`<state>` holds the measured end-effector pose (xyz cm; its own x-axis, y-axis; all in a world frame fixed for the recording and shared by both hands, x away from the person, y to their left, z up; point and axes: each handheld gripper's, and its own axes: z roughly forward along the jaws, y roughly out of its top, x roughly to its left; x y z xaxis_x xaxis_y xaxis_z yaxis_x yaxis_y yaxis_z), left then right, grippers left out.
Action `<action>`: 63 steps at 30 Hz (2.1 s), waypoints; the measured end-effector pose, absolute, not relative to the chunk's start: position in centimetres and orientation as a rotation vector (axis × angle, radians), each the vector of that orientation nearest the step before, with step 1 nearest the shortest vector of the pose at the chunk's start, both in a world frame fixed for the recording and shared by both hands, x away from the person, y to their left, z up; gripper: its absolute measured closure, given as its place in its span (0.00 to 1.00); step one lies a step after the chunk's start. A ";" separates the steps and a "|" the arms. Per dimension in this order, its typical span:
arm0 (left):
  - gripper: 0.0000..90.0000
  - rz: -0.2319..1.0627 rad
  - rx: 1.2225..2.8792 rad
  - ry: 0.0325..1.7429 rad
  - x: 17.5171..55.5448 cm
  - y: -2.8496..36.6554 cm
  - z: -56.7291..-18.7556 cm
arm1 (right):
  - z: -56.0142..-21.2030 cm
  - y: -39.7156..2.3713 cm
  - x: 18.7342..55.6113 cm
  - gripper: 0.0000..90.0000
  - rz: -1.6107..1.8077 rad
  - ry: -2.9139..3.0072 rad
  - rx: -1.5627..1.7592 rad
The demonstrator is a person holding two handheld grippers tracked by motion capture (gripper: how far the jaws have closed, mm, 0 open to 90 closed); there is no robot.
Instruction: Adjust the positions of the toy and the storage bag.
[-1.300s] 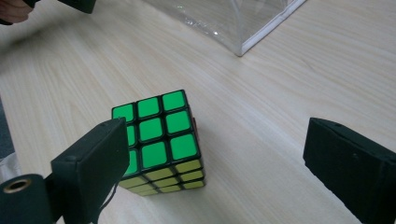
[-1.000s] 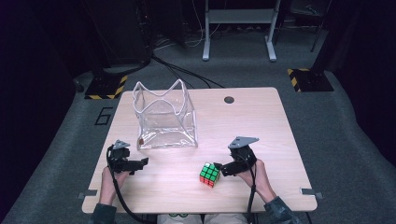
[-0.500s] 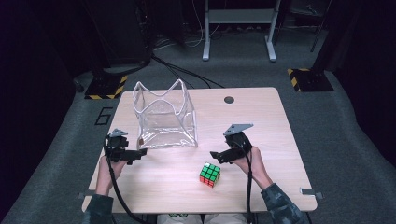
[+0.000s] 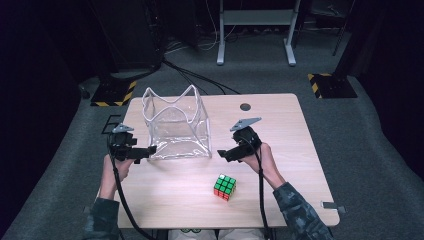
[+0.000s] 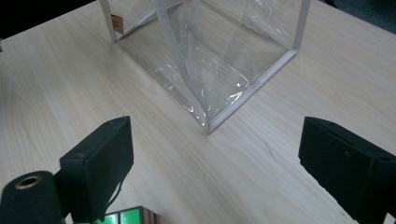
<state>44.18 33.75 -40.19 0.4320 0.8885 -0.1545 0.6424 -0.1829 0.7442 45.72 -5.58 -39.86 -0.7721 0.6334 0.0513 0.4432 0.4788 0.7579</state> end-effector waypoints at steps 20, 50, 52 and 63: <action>0.09 0.406 1.864 1.280 46.4 34.4 -36.2 | -35.8 -2.8 48.9 0.13 1.184 2.493 0.868; 0.15 0.465 1.827 1.326 51.4 34.8 -32.0 | -32.5 1.7 53.7 0.15 1.159 2.490 0.900; 0.15 0.460 1.825 1.331 51.9 34.7 -32.0 | -32.4 2.0 54.2 0.15 1.163 2.484 0.898; 0.16 0.431 1.858 1.376 54.4 34.7 -32.5 | -32.3 3.7 56.4 0.14 1.130 2.479 0.947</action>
